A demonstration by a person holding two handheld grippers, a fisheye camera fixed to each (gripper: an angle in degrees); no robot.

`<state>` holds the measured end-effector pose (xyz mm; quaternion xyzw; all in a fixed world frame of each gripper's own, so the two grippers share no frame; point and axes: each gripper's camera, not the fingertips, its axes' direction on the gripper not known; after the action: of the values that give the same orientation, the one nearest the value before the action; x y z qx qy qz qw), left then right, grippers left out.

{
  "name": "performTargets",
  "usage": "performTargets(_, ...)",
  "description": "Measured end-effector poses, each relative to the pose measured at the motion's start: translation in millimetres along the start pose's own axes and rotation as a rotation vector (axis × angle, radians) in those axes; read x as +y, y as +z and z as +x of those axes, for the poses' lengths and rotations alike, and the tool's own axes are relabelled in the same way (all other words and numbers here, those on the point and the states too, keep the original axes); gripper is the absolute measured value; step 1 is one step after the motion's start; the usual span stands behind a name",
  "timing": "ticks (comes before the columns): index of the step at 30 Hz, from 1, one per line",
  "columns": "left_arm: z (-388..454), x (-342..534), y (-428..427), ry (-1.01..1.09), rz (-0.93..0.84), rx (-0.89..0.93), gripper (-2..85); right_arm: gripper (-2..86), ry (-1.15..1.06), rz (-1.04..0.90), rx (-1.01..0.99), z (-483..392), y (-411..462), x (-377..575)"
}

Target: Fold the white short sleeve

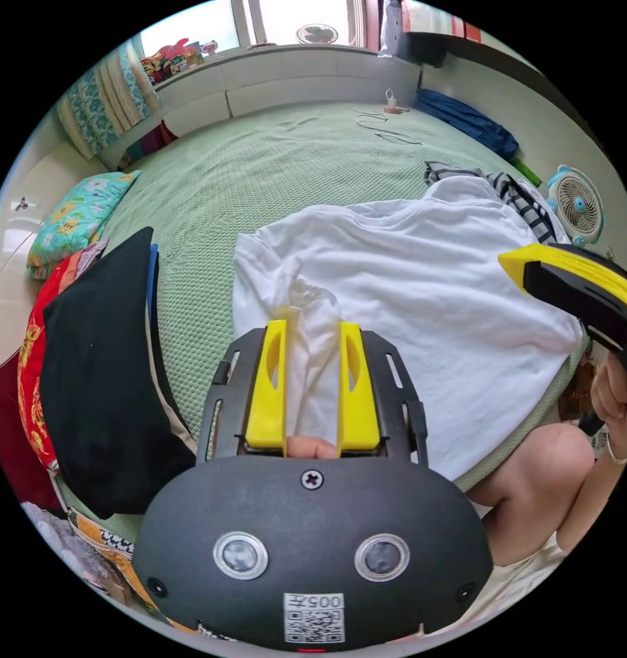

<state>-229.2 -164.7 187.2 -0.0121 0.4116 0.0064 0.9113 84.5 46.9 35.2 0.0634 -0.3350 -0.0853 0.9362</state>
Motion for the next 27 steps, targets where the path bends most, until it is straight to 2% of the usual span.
performTargets(27,-23,-12,5,-0.166,0.103,0.019,0.9,-0.1,0.009,-0.031,0.002,-18,23,-42)
